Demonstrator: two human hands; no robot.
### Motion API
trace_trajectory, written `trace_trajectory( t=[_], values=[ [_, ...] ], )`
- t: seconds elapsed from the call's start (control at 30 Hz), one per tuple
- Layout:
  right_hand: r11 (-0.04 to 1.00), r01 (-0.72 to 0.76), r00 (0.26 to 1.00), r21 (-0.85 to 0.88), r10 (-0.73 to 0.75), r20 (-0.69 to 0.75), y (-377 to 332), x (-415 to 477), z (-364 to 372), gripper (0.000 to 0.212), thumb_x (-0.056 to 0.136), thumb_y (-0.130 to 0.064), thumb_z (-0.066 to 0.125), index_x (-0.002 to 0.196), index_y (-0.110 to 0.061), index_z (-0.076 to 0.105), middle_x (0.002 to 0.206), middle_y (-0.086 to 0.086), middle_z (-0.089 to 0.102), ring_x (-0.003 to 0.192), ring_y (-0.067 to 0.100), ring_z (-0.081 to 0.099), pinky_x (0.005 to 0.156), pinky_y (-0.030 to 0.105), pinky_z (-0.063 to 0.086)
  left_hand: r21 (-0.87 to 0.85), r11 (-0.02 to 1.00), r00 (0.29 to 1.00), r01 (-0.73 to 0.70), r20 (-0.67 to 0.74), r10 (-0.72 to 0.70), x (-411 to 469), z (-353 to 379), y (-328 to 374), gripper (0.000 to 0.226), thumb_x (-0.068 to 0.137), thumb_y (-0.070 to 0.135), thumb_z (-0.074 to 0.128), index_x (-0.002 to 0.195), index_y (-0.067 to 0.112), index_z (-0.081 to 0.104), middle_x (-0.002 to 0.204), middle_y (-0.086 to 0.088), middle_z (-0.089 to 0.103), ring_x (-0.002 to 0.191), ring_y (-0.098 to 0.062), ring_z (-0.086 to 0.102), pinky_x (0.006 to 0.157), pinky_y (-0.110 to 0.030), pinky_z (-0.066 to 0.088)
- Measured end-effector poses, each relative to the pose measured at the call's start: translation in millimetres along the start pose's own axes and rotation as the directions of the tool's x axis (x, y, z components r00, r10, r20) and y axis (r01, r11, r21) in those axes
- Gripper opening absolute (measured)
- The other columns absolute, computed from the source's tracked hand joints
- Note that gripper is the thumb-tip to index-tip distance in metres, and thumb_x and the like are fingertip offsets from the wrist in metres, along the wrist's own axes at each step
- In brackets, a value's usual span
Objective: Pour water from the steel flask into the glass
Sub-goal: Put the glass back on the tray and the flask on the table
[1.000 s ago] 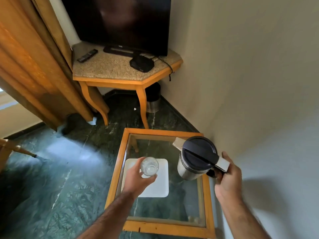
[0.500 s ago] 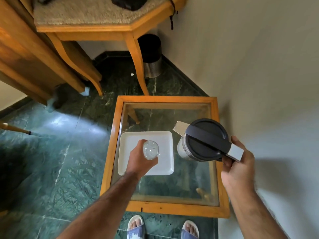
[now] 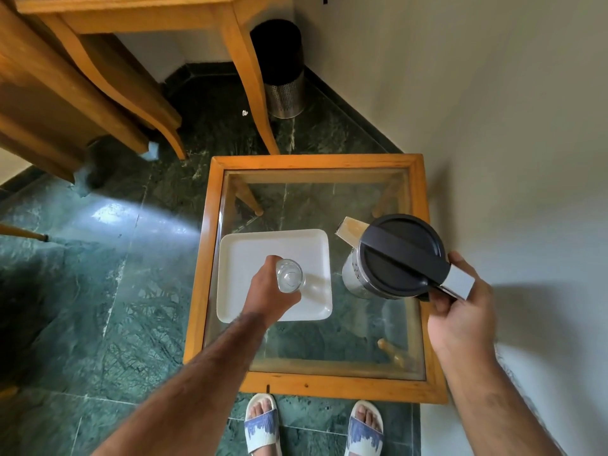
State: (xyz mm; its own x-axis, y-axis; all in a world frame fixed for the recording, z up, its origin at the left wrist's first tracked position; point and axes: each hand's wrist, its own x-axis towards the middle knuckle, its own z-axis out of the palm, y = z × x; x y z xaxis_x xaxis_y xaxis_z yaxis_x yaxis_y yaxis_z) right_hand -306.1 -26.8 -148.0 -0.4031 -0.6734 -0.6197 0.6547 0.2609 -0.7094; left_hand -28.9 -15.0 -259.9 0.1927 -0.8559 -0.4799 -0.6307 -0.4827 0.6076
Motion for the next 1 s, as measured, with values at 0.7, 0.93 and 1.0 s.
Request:
trace_trajectory(
  t=[0.7,0.93,1.0],
  values=[
    [0.999,-0.035,0.999,-0.028,0.036,0.037,16,0,-4,0.028,0.104,-0.010,0.052,0.081,-0.020,0.063,0.050,-0.011,0.055,0.046,0.002,0.054,0.048,0.014,0.046,0.041,0.998,0.999,-0.039,-0.004,0.039,5,12,-2,0.075,0.066,0.016,0.091,0.128,0.024,0.049,0.127,0.001,0.064,0.104,-0.015,0.055,0.086,-0.027,0.049],
    [0.999,0.002,0.997,-0.045,0.001,0.076,21,8,-14,0.055,0.103,-0.009,0.052,0.057,-0.023,0.077,0.050,-0.013,0.056,0.048,0.001,0.055,0.048,0.013,0.043,0.068,0.996,0.998,-0.062,-0.024,0.064,8,18,0,0.075,0.067,0.021,0.090,0.128,0.026,0.048,0.127,0.001,0.064,0.103,-0.013,0.054,0.090,-0.032,0.051],
    [0.997,0.026,0.995,-0.069,-0.020,0.095,22,11,-17,0.054,0.103,-0.010,0.053,0.058,-0.025,0.079,0.052,-0.014,0.058,0.050,0.001,0.058,0.049,0.014,0.045,0.076,0.996,0.999,-0.045,-0.020,0.047,9,18,1,0.076,0.068,0.021,0.090,0.129,0.026,0.046,0.130,0.000,0.063,0.105,-0.014,0.055,0.091,-0.032,0.051]
  ],
)
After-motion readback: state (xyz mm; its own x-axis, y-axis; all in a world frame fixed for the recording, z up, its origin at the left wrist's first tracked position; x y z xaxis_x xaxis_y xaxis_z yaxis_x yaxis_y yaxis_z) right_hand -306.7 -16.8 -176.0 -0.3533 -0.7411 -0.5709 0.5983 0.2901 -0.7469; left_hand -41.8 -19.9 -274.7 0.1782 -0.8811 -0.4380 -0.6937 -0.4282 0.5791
